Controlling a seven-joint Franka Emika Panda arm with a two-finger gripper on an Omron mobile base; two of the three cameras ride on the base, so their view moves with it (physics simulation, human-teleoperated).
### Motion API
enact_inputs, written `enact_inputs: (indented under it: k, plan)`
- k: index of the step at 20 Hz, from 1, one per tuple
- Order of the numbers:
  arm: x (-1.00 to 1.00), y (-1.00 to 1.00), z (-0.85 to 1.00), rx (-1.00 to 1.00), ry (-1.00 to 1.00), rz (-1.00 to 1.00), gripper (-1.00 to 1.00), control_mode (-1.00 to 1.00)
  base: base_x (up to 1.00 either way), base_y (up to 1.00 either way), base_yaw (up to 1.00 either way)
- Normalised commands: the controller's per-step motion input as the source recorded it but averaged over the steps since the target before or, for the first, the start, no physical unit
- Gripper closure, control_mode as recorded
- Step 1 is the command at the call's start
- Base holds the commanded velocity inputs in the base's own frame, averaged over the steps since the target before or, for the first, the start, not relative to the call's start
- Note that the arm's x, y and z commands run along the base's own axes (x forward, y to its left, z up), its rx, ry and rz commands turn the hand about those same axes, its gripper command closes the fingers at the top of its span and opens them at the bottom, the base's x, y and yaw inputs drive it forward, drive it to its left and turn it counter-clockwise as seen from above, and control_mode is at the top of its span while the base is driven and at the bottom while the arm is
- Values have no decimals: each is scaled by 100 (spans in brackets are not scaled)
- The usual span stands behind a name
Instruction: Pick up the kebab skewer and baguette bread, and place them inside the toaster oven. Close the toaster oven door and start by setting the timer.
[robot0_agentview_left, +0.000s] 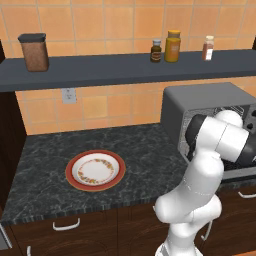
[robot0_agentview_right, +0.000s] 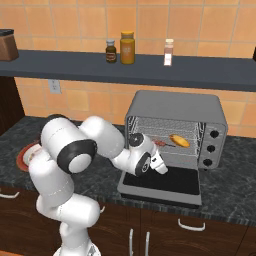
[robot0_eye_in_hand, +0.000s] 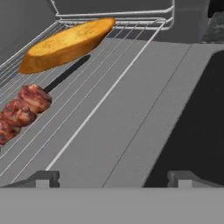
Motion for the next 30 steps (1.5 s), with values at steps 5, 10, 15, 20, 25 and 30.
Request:
enact_inputs:
  k: [5,10,15,20,25,30]
  plan:
    - [9,1,0,5,-14,0,-100,-100,0,0,0]
    - [-64,1,14,3,-11,2,-100,-100,0,0,0]
    - [-100,-7,54,7,-1,21,-100,-100,0,0,0]
    - [-76,-6,89,7,13,27,-100,-100,0,0,0]
    - [-50,0,99,0,38,21,-100,-100,0,0,0]
    - [-77,0,49,0,33,26,-100,-100,0,0,0]
